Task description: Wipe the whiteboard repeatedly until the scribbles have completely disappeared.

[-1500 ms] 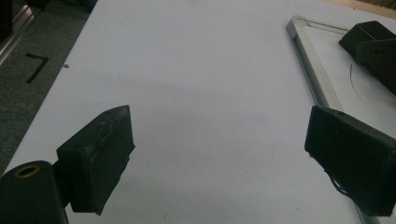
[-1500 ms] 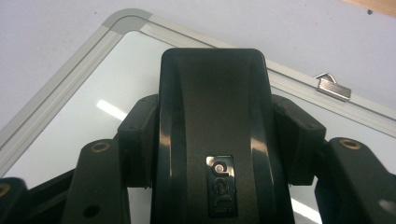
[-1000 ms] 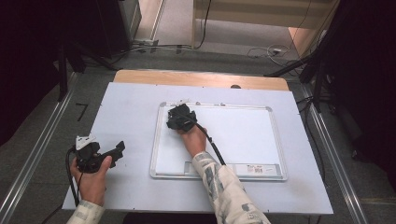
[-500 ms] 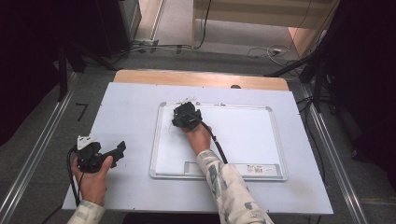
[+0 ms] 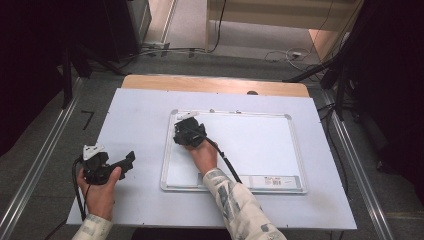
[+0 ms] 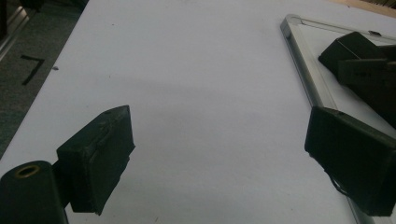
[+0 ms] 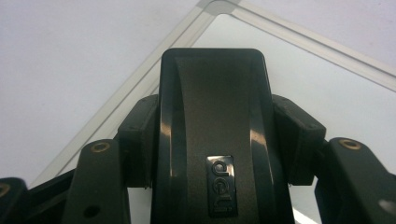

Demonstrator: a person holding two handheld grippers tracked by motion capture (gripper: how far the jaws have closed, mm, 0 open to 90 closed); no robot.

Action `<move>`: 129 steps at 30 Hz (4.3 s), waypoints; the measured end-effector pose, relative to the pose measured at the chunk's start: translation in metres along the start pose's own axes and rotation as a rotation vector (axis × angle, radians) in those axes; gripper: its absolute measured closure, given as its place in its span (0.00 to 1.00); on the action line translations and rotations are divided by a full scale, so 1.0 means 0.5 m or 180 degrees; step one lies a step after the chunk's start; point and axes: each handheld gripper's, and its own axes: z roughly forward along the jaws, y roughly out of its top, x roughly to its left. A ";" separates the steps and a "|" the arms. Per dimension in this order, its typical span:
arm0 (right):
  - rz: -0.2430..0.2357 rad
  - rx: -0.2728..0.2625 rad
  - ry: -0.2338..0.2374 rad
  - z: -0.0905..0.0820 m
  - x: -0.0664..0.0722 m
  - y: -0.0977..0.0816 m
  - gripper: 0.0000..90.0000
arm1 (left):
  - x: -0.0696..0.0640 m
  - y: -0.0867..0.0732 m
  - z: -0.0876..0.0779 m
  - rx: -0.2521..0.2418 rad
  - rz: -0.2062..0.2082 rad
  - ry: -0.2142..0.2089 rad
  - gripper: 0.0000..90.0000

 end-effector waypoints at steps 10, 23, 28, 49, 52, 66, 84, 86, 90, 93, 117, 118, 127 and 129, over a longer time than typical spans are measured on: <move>-0.0054 -0.0012 0.0068 -0.010 0.023 -0.010 0.42 | 0.000 0.000 0.000 -0.0001 0.0003 -0.0005 0.09; 0.0082 0.0023 -0.0059 -0.010 -0.049 -0.013 0.42 | 0.008 -0.001 -0.007 -0.0017 -0.0040 0.0009 0.09; 0.0112 0.0030 -0.0139 -0.016 -0.072 -0.020 0.42 | 0.007 -0.001 -0.004 -0.0004 -0.0041 0.0015 0.09; -0.0245 -0.0011 0.0201 -0.061 0.057 -0.065 0.42 | -0.004 0.002 0.006 0.0011 0.0003 -0.0014 0.09; -0.0247 0.0006 0.0202 -0.059 0.052 -0.062 0.42 | -0.004 0.002 0.006 0.0007 -0.0001 -0.0013 0.09; -0.0123 0.0035 0.0077 -0.062 0.016 -0.066 0.42 | -0.005 0.003 0.008 0.0018 -0.0003 -0.0016 0.09; -0.0325 0.0005 0.0284 -0.070 0.052 -0.074 0.42 | -0.004 0.001 0.005 0.0011 0.0006 -0.0019 0.09; -0.0304 0.0011 0.0254 -0.064 0.041 -0.068 0.42 | -0.002 0.001 0.003 0.0010 0.0001 -0.0016 0.09; -0.0240 0.0017 0.0196 -0.049 0.014 -0.051 0.42 | 0.003 0.001 0.001 -0.0005 -0.0031 0.0000 0.09; -0.0204 0.0018 0.0164 -0.037 -0.004 -0.040 0.42 | 0.005 0.000 -0.001 -0.0001 -0.0041 0.0003 0.09; 0.0084 0.0018 -0.0085 0.018 -0.106 0.016 0.42 | 0.008 -0.002 -0.003 0.0012 -0.0062 0.0010 0.09; 0.0088 0.0015 -0.0099 0.021 -0.110 0.019 0.42 | 0.008 -0.002 -0.002 0.0013 -0.0063 0.0011 0.09; 0.0115 0.0014 -0.0131 0.037 -0.108 0.037 0.42 | 0.005 0.000 0.006 0.0030 -0.0053 -0.0001 0.09; 0.0100 0.0009 -0.0115 0.037 -0.104 0.037 0.42 | 0.003 0.000 0.008 0.0026 -0.0060 -0.0014 0.09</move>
